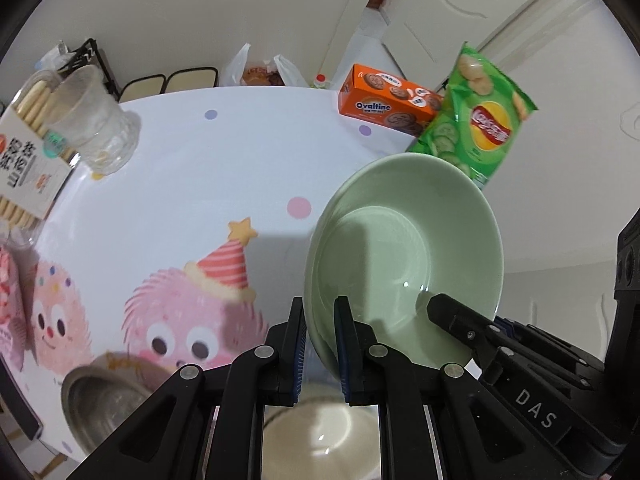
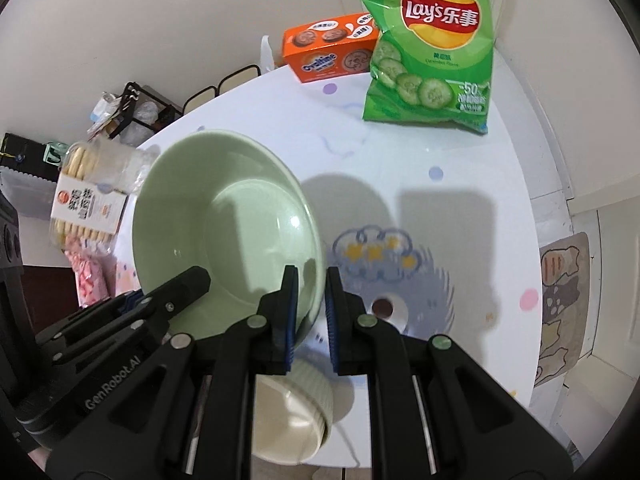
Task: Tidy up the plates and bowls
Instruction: 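Lift the green bowl with both grippers and carry it toward the stacked bowls, then lower the green bowl with both grippers onto the cream-in-green bowl stack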
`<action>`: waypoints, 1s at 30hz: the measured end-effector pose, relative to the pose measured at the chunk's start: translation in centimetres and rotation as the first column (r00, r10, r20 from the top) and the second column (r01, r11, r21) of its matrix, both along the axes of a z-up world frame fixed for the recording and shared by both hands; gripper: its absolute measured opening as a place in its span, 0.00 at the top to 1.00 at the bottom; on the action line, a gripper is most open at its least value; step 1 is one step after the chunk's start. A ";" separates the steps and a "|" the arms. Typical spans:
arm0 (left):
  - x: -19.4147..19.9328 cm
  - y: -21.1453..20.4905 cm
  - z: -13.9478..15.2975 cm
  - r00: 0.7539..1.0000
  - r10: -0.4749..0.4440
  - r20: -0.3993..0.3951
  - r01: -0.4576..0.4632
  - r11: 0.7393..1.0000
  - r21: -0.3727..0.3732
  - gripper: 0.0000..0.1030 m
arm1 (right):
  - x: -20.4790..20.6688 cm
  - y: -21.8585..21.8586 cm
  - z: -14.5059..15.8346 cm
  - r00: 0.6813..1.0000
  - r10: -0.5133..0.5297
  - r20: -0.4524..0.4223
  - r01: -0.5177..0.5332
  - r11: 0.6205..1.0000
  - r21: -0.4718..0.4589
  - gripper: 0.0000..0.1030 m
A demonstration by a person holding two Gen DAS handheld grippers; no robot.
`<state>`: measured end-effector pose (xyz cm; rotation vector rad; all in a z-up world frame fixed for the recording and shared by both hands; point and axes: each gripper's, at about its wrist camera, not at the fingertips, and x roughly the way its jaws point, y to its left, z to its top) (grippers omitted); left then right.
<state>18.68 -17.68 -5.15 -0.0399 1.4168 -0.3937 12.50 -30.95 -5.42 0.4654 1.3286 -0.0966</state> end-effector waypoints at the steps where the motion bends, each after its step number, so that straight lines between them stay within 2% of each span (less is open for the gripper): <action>1: -0.6 0.3 0.4 1.000 -0.006 0.007 0.006 1.000 0.003 0.87 | -0.4 0.3 0.3 1.000 0.003 0.003 -0.003 1.000 -0.001 0.86; 6: -3.9 1.8 1.2 0.999 -0.038 0.022 0.037 0.999 0.036 0.87 | -3.1 3.0 0.9 0.999 0.033 0.000 -0.033 0.999 -0.031 0.86; 17: -9.3 4.6 -0.2 0.999 -0.032 -0.036 0.033 0.999 0.036 0.87 | -8.3 6.1 1.0 0.998 0.063 -0.022 -0.064 0.998 -0.015 0.85; 30: -12.0 4.9 -3.3 0.995 -0.041 -0.095 0.047 0.997 0.060 0.87 | -11.1 7.2 -1.7 0.993 0.077 -0.090 -0.079 0.997 -0.022 0.85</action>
